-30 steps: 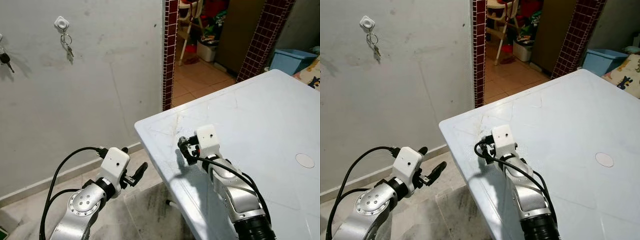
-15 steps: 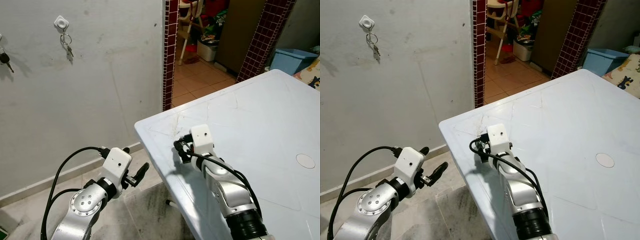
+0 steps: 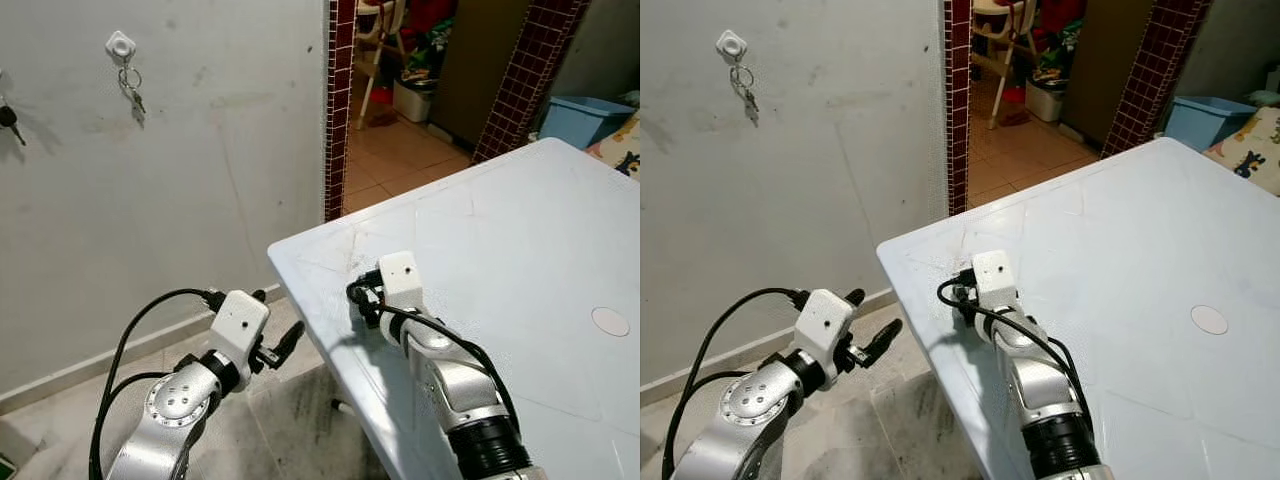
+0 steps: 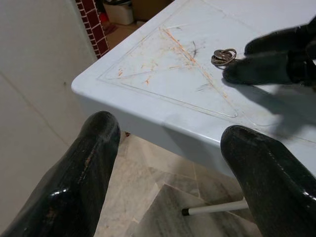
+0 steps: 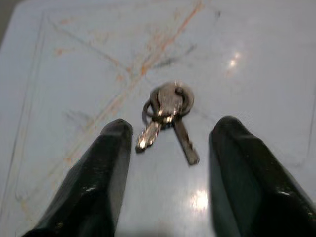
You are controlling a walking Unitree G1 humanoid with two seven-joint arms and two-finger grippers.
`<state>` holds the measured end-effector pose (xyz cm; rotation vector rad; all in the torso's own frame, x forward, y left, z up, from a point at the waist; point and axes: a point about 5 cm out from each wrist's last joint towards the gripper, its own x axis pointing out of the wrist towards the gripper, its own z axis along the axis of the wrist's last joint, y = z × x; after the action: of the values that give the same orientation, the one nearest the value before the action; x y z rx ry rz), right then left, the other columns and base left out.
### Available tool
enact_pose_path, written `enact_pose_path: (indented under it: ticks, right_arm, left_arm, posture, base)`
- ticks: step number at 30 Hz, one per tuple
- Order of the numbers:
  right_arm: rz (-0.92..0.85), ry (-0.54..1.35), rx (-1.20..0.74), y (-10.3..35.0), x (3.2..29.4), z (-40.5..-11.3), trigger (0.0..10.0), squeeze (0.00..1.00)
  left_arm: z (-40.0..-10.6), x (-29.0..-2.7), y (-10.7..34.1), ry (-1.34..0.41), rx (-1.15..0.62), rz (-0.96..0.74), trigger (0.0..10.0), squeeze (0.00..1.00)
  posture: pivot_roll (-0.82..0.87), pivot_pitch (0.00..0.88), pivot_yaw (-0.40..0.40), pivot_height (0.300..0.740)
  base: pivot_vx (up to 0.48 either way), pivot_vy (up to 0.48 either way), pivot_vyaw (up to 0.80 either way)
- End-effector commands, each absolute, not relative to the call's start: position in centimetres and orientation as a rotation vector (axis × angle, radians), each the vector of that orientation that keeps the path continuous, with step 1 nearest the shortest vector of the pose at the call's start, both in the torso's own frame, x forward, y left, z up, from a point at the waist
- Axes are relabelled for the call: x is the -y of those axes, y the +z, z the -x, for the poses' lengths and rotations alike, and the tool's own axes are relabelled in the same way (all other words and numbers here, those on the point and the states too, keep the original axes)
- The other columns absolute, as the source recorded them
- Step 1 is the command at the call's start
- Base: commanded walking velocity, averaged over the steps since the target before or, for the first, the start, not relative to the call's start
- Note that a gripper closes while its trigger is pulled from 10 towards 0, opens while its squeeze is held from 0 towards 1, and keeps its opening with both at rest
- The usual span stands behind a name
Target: Hang keys on a hook
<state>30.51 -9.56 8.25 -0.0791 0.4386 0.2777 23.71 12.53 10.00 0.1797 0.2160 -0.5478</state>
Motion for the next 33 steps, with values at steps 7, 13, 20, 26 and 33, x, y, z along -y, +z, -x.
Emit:
enact_pose_path:
  ticks: [7, 13, 20, 26, 33]
  right_arm:
    - [0.072, 0.278, -0.479, 7.8, 9.9, -30.3, 0.0, 0.0]
    - [0.06, 0.27, -0.459, 8.1, 9.7, -30.7, 0.0, 0.0]
    - [0.057, 0.277, -0.438, 8.6, 9.6, -31.3, 0.0, 0.0]
    - [0.056, 0.27, -0.41, 9.3, 9.9, -31.9, 0.0, 0.0]
    - [0.053, 0.241, -0.388, 9.4, 10.6, -32.4, 0.0, 0.0]
  left_arm:
    - [-24.3, -13.2, 10.2, -0.553, -0.222, -0.203, 10.0, 0.0]
    - [-24.7, -13.4, 10.3, -0.542, -0.213, -0.206, 10.0, 0.0]
    - [-24.9, -12.9, 10.0, -0.541, -0.208, -0.197, 10.0, 0.0]
    - [-25.3, -13.1, 10.1, -0.526, -0.201, -0.19, 10.0, 0.0]
    - [-26.0, -13.5, 10.5, -0.497, -0.17, -0.201, 10.0, 0.0]
  posture:
    - [0.07, 0.026, 0.042, 0.74]
    - [0.07, 0.014, 0.035, 0.74]
    - [0.06, 0.0, 0.021, 0.74]
    - [0.05, 0.0, 0.018, 0.74]
    - [0.06, 0.0, 0.026, 0.74]
  base:
    - [0.0, 0.0, 0.0]
    - [0.0, 0.0, 0.0]
    - [0.0, 0.0, 0.0]
    - [0.0, 0.0, 0.0]
    - [0.0, 0.0, 0.0]
